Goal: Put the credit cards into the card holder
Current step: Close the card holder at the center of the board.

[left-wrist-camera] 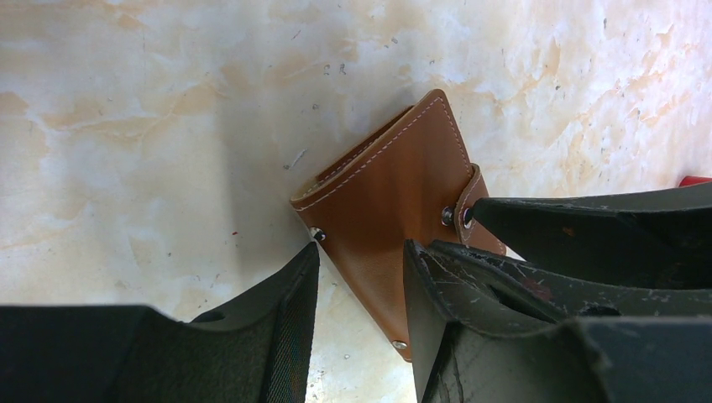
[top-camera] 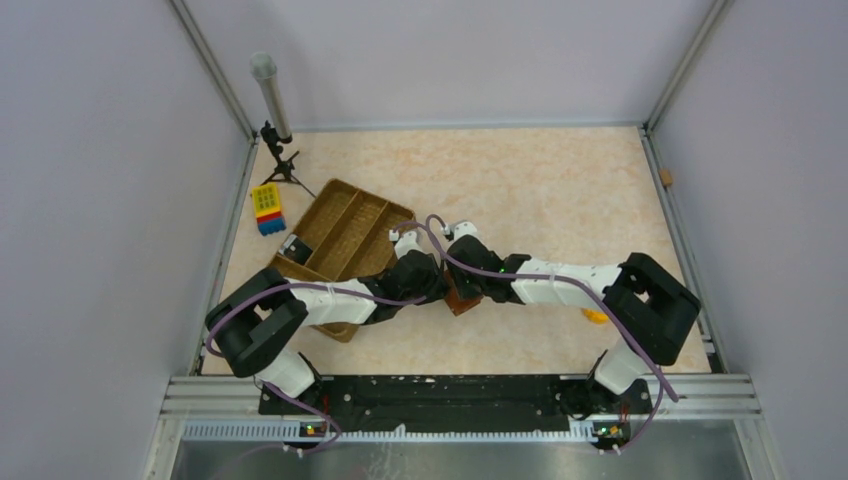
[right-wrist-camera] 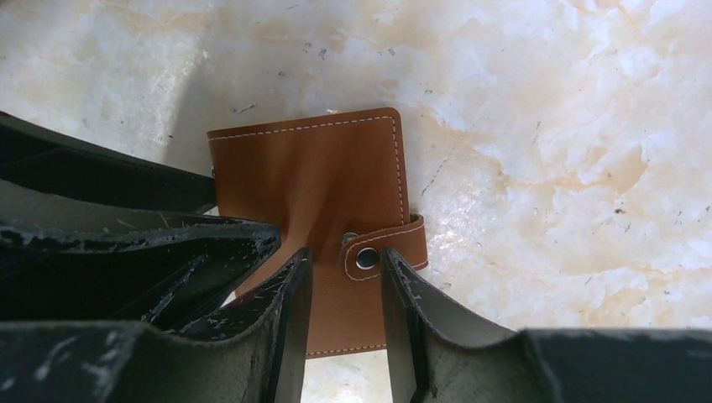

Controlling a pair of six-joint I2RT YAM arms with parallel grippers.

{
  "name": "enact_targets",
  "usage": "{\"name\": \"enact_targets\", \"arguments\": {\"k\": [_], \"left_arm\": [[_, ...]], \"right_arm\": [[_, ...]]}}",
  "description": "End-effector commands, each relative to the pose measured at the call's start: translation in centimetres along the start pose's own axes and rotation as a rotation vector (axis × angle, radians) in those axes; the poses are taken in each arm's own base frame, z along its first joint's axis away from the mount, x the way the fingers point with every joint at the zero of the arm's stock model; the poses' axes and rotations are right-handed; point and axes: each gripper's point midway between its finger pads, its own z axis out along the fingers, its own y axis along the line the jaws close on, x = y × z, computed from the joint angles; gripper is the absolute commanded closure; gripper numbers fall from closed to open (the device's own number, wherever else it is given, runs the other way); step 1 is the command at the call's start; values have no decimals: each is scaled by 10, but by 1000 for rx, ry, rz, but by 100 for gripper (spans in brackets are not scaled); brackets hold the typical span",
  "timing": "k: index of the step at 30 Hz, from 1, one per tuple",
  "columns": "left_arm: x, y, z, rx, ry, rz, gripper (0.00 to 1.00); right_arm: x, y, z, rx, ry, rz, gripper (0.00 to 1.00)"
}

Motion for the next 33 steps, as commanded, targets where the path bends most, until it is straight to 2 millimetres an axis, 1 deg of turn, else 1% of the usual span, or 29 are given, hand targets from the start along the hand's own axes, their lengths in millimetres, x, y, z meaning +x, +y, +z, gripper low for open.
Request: {"name": "enact_targets", "arguments": {"k": [1,5,9,15,21,27,31,33], "left_arm": [[17,34,-2,-121,54,55,56],[16,35,-3,-122,51,55,56],[17,35,-2,-123,51,54,56],[19,39,2,-146,63,66,56],[17,43,6,-178,57,84,57],[18,44,7,-182,60,91,57],[19,44,8,-190,69,102,57],[19,44,9,-193,71,105,59]], "right_arm": [[4,-2,4,42,37,-22,66],[14,-7,10,68,66,-22,72],[13,-9,9,76,63,-16,80],[4,-10,2,77,20,12,99],[-4,-7,-7,30,-17,51,100],[-6,-10,-9,-3,-31,79,100],[-10,-7,-10,-23,-49,76,100],[-12,-6,-10,-30,-59,73,100]]}}
